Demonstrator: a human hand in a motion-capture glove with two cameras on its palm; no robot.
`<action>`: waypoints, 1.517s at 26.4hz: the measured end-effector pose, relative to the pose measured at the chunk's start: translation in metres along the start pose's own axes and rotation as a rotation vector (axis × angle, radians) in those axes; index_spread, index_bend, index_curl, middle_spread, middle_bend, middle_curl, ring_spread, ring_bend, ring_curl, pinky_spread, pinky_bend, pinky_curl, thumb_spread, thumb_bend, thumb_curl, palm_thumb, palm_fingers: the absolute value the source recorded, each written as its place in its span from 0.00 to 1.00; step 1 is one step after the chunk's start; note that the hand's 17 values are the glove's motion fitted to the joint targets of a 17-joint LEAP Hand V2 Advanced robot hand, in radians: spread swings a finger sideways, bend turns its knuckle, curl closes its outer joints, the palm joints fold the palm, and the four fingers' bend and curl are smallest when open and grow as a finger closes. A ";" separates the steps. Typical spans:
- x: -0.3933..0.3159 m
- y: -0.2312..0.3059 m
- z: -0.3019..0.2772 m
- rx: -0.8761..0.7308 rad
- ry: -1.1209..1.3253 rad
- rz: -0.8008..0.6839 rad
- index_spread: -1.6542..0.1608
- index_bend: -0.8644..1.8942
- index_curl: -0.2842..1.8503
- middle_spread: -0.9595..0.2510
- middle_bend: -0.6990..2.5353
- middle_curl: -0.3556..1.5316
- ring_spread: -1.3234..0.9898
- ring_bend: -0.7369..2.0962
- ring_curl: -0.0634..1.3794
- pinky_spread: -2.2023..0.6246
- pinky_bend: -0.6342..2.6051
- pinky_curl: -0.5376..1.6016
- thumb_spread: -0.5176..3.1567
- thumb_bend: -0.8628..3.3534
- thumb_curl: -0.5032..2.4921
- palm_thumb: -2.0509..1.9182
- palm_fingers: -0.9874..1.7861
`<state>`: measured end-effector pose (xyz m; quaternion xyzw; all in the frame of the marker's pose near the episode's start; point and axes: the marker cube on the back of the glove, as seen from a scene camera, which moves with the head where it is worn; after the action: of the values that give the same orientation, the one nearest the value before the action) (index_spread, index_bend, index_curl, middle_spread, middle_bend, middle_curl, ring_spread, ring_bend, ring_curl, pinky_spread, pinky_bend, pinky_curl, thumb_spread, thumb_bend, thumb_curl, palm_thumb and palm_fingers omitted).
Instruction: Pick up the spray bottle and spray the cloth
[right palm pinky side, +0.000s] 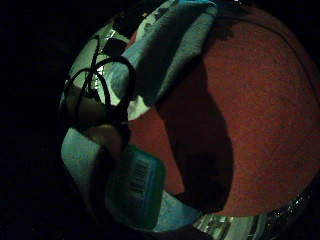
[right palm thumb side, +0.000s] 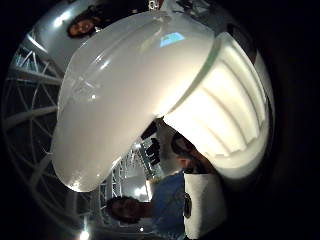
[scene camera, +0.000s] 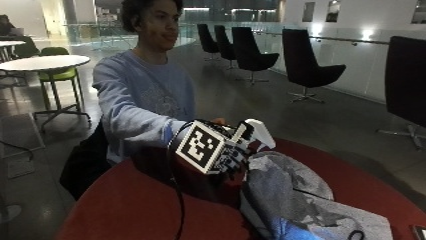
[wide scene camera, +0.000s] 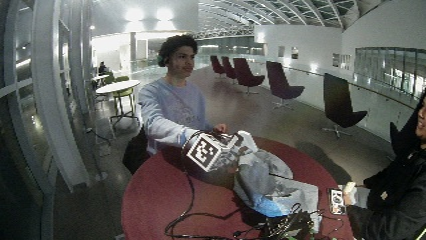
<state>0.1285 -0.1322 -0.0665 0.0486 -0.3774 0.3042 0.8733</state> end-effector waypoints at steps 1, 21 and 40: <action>-0.004 0.002 0.003 0.011 -0.008 -0.029 0.81 0.37 0.37 0.74 0.28 0.44 0.56 0.49 0.34 0.81 0.29 0.43 0.30 0.20 0.40 0.75 0.79; -0.094 0.025 0.211 0.036 -0.274 -0.669 0.80 0.37 0.37 0.74 0.29 0.45 0.55 0.47 0.33 0.81 0.27 0.42 0.31 0.20 0.40 0.75 0.78; -0.086 0.014 0.284 0.018 -0.242 -0.771 0.80 0.38 0.37 0.75 0.30 0.45 0.55 0.45 0.32 0.80 0.26 0.42 0.39 0.19 0.35 0.69 0.78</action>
<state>-0.1038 -0.2526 0.0744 0.2297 -0.4288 -0.0504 0.8723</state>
